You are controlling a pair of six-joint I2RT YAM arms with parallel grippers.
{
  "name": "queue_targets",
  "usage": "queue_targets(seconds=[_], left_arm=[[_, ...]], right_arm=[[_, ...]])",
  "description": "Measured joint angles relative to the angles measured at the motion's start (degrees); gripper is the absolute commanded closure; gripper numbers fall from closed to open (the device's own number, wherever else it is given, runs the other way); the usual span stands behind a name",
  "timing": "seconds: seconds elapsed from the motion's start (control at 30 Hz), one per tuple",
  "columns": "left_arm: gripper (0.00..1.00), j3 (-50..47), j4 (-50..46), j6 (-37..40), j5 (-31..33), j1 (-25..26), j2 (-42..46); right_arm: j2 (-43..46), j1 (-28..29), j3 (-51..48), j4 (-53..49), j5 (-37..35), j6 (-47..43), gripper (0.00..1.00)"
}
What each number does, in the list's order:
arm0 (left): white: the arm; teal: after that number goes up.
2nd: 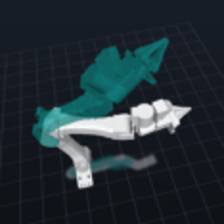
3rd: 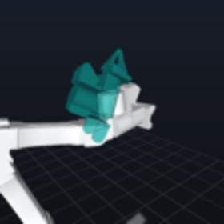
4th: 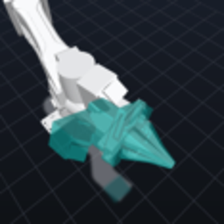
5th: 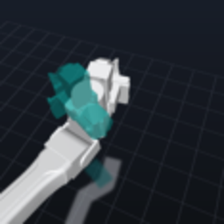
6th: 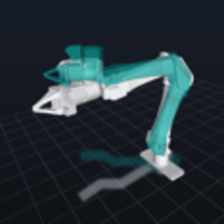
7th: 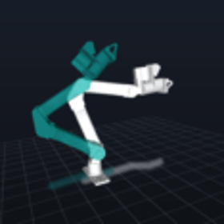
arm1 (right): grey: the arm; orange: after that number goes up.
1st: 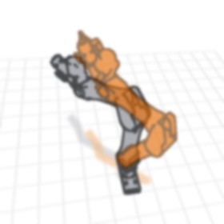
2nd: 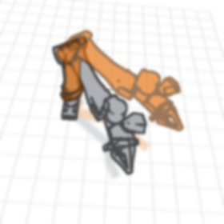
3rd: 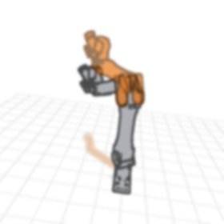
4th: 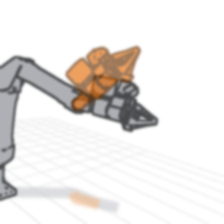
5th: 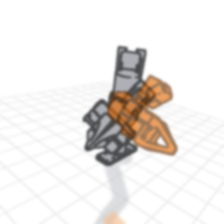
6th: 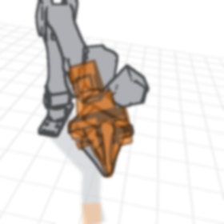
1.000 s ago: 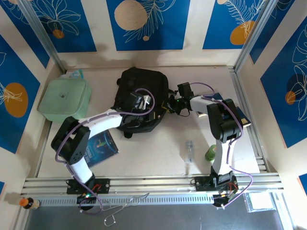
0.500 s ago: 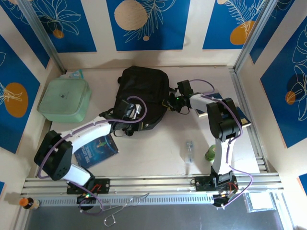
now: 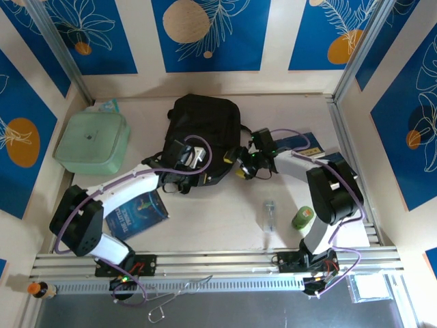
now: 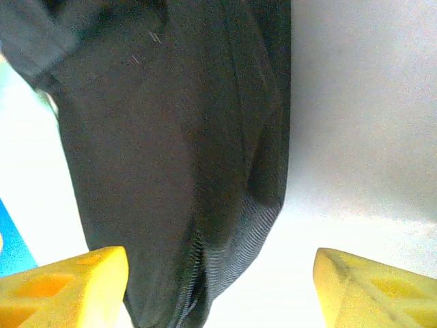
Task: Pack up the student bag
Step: Unzip the student bag at the top-center of the table.
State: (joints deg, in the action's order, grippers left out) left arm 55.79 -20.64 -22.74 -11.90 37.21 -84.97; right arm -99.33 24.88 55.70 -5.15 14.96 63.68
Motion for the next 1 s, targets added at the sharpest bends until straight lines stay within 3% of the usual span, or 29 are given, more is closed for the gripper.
queue_targets(seconds=[0.07,0.23,0.4,0.6,1.0], left_arm=[[1.00,0.04,-0.11,0.39,-0.09,0.00,-0.07],[1.00,0.92,-2.47,0.87,-0.02,0.00,-0.72],[1.00,3.48,-7.34,2.97,1.97,0.00,-0.76],[1.00,4.81,-12.66,5.49,5.46,0.00,-0.76],[1.00,4.87,-21.09,8.13,19.43,0.00,-0.76]], right_arm=[[-1.95,1.73,0.46,0.72,-0.09,0.52,0.32],[-6.34,3.17,2.89,1.57,-0.98,1.46,0.60],[-6.64,3.10,3.63,1.09,-2.78,0.55,0.74],[-6.64,2.34,4.39,-0.63,-4.63,-1.57,0.80],[-6.67,-0.50,6.34,-3.45,-7.32,-6.38,0.82]])
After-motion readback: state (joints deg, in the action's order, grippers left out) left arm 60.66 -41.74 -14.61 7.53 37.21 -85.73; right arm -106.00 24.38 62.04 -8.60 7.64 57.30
